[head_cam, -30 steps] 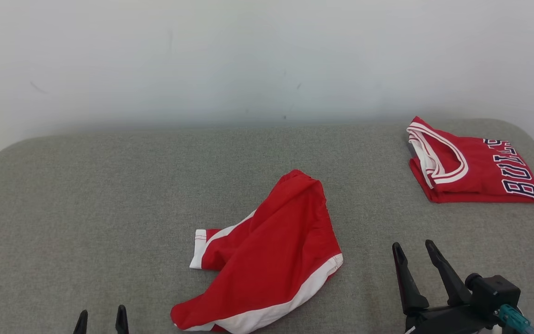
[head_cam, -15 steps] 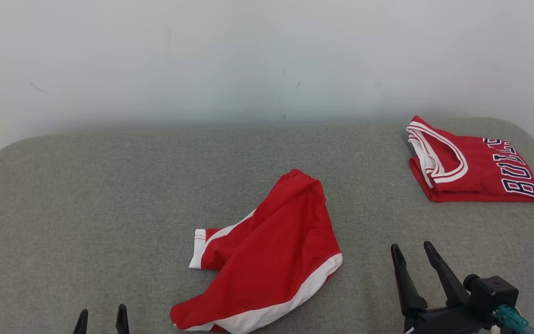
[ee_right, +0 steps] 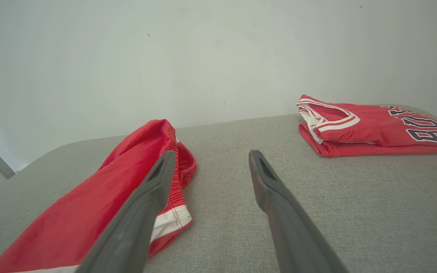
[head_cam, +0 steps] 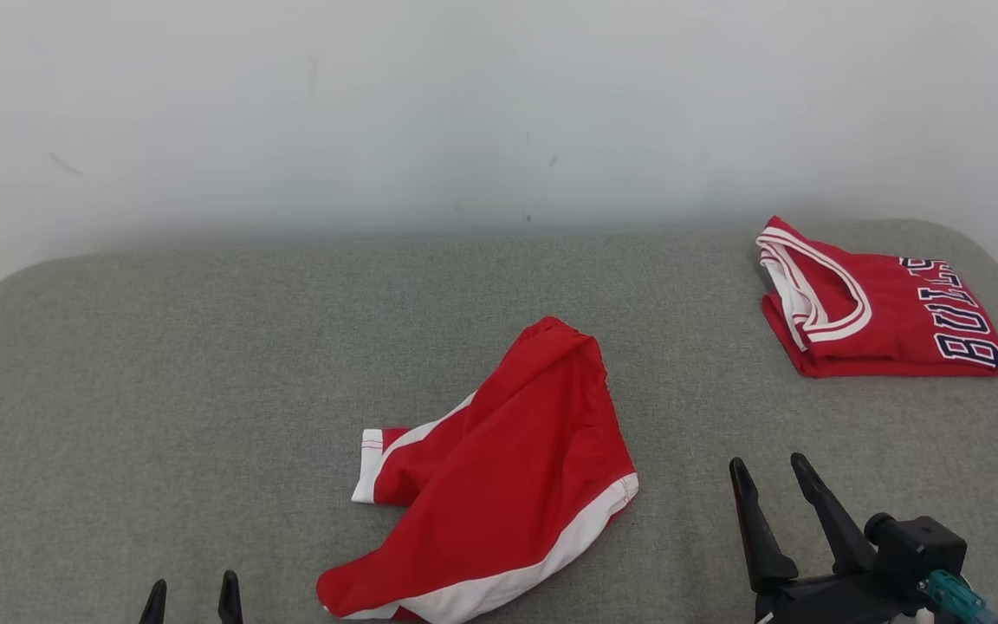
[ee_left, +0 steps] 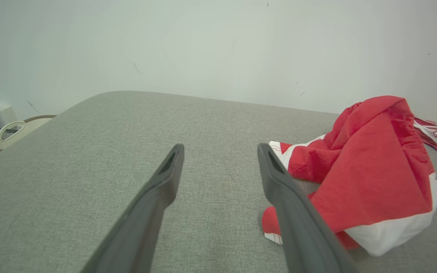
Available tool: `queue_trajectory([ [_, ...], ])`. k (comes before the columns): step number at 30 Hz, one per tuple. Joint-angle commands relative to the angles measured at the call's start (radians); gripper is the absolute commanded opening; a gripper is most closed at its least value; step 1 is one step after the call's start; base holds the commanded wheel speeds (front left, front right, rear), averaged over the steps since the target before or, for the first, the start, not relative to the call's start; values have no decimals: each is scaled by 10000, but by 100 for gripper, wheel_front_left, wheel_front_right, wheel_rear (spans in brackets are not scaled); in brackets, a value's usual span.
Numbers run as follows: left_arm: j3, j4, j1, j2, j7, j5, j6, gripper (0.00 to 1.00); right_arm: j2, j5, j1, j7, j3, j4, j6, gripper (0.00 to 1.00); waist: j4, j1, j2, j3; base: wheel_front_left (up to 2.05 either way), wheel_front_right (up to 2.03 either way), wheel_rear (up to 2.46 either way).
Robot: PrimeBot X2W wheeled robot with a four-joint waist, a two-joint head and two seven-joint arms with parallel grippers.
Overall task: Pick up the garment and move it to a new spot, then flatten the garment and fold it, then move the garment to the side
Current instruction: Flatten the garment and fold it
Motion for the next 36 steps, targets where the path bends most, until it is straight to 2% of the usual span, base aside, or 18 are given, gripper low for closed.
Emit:
queue_trajectory([
  [1,-8,35,13,42,-44,-27,49,100,-39,57,-35,-23,16,5,0,100,5,0,0,0,0,0,0],
  [9,-459,616,181,5,371,-517,-567,100,-240,374,-213,274,506,724,0,100,55,0,0,103,0,0,0],
  [10,-725,1055,136,-81,434,-632,-819,100,-369,490,-419,341,820,1098,0,100,84,0,0,158,0,0,0],
  [24,-1604,4126,-1443,-202,70,-675,-1938,100,-1127,1234,-2290,462,2888,3275,0,100,121,0,0,565,0,0,0],
  [36,-2166,5499,-2917,-327,-204,-374,-2299,100,-1196,1828,-3673,254,4109,4723,0,100,23,0,0,1078,0,0,0],
])
